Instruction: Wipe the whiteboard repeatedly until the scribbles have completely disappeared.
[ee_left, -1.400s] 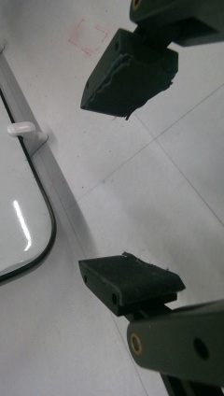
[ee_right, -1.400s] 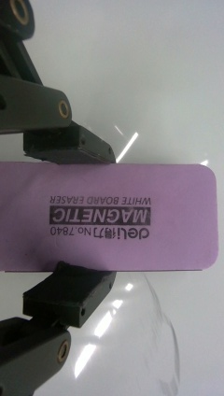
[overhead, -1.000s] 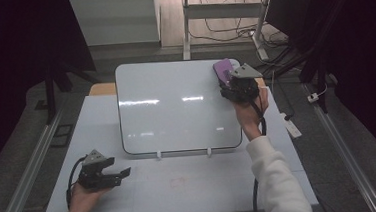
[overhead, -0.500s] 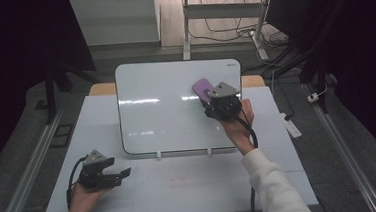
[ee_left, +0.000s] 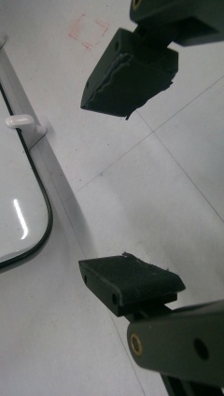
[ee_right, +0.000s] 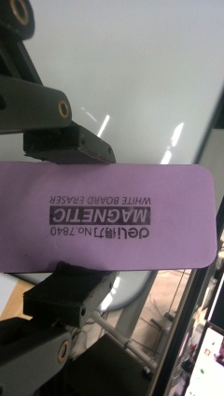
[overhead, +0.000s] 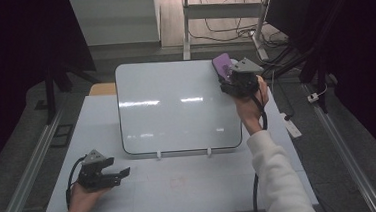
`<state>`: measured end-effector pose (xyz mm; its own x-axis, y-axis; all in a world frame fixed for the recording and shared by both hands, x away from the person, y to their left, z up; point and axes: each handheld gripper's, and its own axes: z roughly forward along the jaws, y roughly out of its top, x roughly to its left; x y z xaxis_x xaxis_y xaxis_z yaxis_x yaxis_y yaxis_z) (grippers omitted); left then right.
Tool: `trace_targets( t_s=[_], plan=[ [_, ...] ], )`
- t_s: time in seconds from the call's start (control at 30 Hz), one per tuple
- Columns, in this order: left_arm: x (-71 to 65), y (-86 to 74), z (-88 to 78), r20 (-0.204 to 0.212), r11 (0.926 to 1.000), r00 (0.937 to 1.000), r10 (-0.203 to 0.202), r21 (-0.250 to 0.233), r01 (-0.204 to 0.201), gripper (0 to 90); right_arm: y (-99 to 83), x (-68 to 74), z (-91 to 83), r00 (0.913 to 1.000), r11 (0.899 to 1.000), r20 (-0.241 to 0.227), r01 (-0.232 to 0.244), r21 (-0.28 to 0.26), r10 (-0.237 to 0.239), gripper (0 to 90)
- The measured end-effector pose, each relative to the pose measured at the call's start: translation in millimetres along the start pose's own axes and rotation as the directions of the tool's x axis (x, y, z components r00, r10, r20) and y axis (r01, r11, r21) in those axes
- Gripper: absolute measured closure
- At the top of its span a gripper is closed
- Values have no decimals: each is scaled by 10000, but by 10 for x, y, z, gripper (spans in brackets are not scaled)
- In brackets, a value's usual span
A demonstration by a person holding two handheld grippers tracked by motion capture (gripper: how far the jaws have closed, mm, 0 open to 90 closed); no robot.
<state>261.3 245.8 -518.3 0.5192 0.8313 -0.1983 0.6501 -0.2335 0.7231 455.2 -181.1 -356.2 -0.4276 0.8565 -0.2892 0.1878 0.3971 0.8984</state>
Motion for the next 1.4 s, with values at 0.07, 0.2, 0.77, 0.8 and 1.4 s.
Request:
trace_targets(
  t_s=[0.07, 0.2, 0.77, 0.8, 1.4],
  plan=[
    [-3, 1, 2, -9, 10000, 10000, -3, 0, 3, 216, -12, 105, 5, 9989, 9998, -439, 180, 16, -179, 410],
    [-13, 1, 2, -13, 10000, 10000, 17, 1, -17, 216, -125, 451, -1, 9883, 9954, -1206, 955, 111, -934, 410],
    [-23, 3, -4, -47, 10000, 10000, 19, -7, -19, 216, -725, 565, -269, 9859, 9967, -1476, 806, 94, -783, 410],
    [-21, 3, -4, -42, 10000, 10000, 13, -11, -13, 216, -724, 522, -274, 9884, 9976, -1362, 684, 79, -667, 410],
    [-9, 6, 0, -4, 10000, 10000, 6, -18, -6, 215, -570, 310, -242, 9977, 10000, -683, -31, 68, 35, 410]
  ],
)
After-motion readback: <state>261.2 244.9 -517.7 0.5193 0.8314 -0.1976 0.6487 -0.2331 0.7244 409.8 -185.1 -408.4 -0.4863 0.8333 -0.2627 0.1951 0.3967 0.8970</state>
